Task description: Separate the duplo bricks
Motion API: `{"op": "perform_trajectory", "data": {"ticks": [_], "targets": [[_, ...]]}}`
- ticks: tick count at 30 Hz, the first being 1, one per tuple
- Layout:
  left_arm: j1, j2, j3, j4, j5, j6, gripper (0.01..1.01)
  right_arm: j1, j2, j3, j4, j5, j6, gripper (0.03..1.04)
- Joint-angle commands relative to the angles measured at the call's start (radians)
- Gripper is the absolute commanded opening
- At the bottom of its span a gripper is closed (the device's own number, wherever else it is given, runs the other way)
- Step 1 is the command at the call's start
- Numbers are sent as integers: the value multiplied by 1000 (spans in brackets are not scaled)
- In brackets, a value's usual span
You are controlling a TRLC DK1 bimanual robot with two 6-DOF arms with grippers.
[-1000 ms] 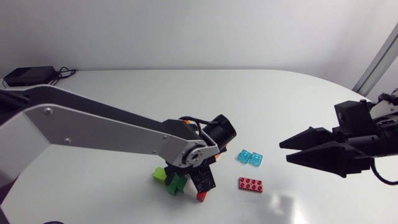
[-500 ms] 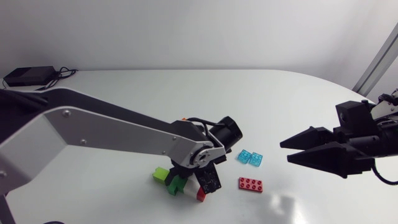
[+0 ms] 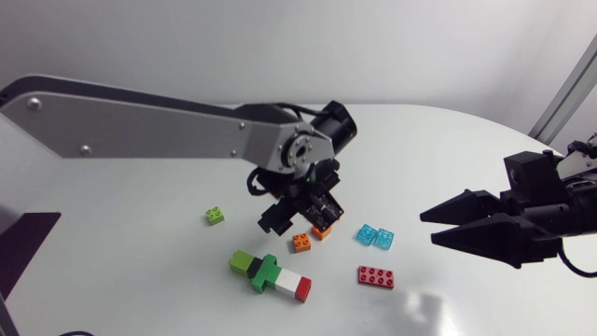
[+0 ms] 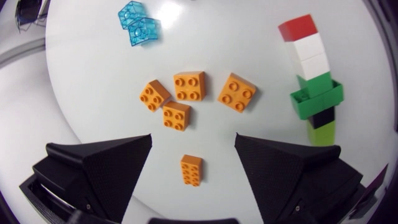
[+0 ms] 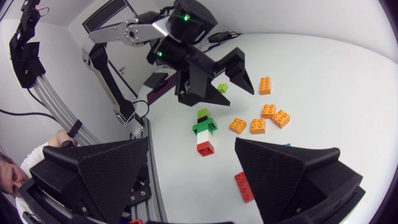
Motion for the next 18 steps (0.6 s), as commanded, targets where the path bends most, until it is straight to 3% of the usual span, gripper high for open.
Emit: {"op": "perform_trajectory", "data": {"ticks": [1,3,4,11,18], "targets": [[19,48,169,-159,49,-168,852,-4,19,6,-25,-16,-35,998],[33,117,313,-383,102,-269,767,-5,21,6,-24,-16,-35,998],[37,133,333,-414,116,-315,693,-5,22,6,-25,-16,-35,998],[37,151,259,-457,253,-415,326,-2,28,7,-24,-16,-38,998],[14,159,152,-363,293,-430,300,-1,30,4,-25,-16,-39,998]]}}
